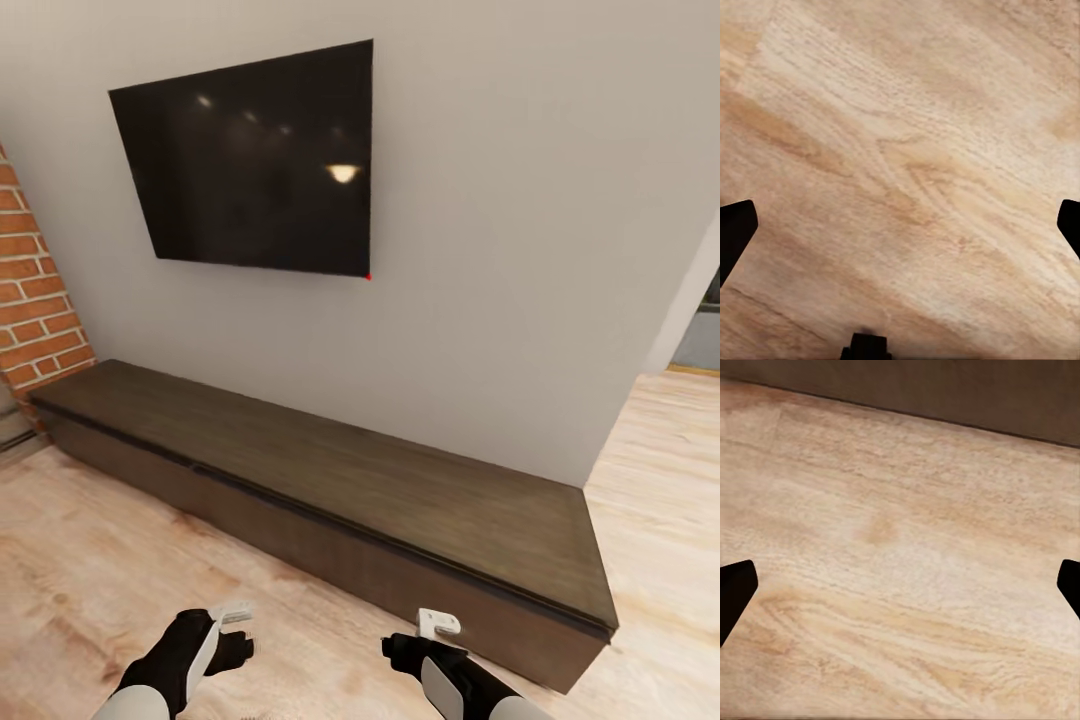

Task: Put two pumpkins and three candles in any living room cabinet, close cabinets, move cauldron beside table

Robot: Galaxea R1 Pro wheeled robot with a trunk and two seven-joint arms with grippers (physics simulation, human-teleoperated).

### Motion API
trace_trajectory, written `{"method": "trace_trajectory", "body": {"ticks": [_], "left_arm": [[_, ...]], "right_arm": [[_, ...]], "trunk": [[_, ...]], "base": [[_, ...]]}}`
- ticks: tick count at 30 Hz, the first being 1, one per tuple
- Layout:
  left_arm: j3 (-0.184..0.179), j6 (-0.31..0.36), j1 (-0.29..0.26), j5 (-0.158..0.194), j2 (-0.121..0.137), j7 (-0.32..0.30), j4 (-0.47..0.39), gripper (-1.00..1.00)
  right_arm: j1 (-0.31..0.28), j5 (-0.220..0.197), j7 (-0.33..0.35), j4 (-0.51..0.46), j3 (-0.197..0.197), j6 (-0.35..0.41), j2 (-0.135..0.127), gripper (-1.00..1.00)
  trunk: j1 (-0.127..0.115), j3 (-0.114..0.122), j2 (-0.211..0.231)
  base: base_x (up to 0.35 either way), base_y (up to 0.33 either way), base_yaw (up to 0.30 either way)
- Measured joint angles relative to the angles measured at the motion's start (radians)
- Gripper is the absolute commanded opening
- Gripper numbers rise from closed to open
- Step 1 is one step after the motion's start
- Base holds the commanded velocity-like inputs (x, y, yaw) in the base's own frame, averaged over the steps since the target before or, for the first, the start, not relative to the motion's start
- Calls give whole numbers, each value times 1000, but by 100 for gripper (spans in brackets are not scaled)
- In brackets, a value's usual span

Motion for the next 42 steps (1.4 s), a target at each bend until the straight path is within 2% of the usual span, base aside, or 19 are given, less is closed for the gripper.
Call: {"method": "trace_trajectory", "body": {"ticks": [7, 42], "left_arm": [[2, 1, 0, 3, 14, 0, 0, 100], [3, 1, 0, 2, 15, 0, 0, 100]], "right_arm": [[0, 0, 0, 0, 1, 0, 0, 100], [0, 1, -10, 0, 2, -1, 0, 100]], "trunk": [[-27, 17, 49], [-161, 118, 294]], "base": [[0, 0, 265], [0, 0, 280]]}}
